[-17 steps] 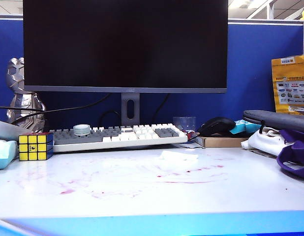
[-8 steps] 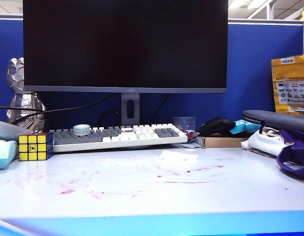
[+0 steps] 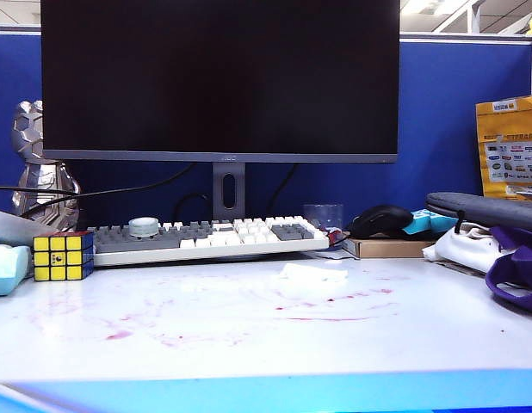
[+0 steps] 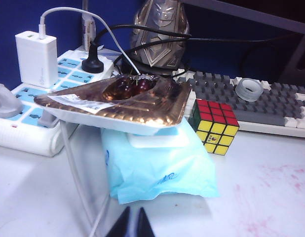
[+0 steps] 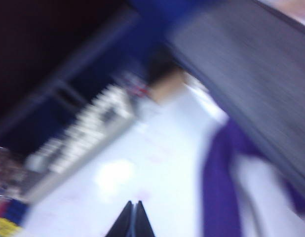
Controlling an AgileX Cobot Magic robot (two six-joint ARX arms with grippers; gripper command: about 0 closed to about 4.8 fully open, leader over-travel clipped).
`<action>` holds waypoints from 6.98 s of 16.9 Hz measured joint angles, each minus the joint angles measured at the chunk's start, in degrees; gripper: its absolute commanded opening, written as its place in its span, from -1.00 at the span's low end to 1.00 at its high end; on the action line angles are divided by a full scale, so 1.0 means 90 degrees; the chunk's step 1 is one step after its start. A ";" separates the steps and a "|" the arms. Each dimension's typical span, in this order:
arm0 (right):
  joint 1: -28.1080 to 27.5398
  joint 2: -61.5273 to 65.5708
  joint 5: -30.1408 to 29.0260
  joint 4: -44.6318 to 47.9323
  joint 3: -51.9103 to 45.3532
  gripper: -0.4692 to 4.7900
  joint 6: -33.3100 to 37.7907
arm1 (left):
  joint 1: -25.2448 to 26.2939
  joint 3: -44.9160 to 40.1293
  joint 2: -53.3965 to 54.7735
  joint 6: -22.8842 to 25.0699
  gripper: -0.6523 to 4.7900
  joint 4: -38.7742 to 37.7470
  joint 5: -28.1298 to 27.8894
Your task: Use the wet wipes on the table to wipe the cherry juice off the table, then put the wipes back on the table.
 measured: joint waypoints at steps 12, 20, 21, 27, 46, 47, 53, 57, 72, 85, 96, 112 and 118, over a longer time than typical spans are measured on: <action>0.0423 0.6016 -0.2069 -0.1256 0.6992 -0.83 -0.2188 | 0.0000 0.0000 0.0000 0.0000 -0.66 0.0000 0.0002; 0.2487 1.0887 -0.0733 -0.2824 0.9355 -0.83 -0.4155 | 0.0000 0.0000 0.0000 0.0000 -0.66 0.0000 0.0005; 0.2463 1.1273 -0.0644 -0.2878 0.9411 -0.83 -0.4167 | 0.0000 0.0000 0.0000 0.0000 -0.66 0.0000 0.0005; 0.2431 1.3068 0.0022 -0.3128 1.0620 -0.82 -0.4318 | 0.0000 0.0000 0.0000 0.0000 -0.66 0.0000 0.0005; 0.2460 1.4129 0.0389 -0.4080 1.1142 -0.33 -0.4767 | 0.0000 0.0000 0.0002 0.0000 -0.66 0.0002 0.0005; 0.2489 1.4178 0.0622 -0.4063 1.1191 -0.47 -0.4775 | 0.0000 0.0000 0.0002 0.0000 -0.66 0.0002 0.0005; 0.2472 1.4331 0.2307 -0.3793 1.1283 -0.83 -0.4979 | 0.0000 0.0000 0.0002 0.0000 -0.66 -0.0002 0.0005; 0.1853 1.4409 0.2812 -0.3963 1.1392 -0.83 -0.4903 | 0.0000 0.0000 0.0002 0.0000 -0.66 0.0000 0.0005; 0.1809 1.4246 0.2261 -0.6271 1.1526 -0.83 -0.4488 | 0.0000 0.0000 -0.0002 0.0000 -0.66 0.0000 0.0005; 0.1668 1.4965 0.1037 -0.3929 1.2330 -0.83 -0.4420 | 0.0000 0.0000 0.0000 0.0000 -0.66 0.0000 0.0007; 0.3041 1.5239 -0.0376 -0.4269 1.2794 -0.83 -0.5173 | 0.0000 0.0000 0.0000 0.0000 -0.66 0.0000 0.0007; 0.2271 1.5280 -0.0284 -0.3759 1.2772 -0.83 -0.4779 | 0.0000 0.0000 0.0000 0.0000 -0.66 0.0000 0.0007; 0.1957 1.5290 0.2463 -0.3825 1.2769 -0.83 -0.4568 | 0.0000 0.0000 0.0000 0.0000 -0.66 0.0000 0.0007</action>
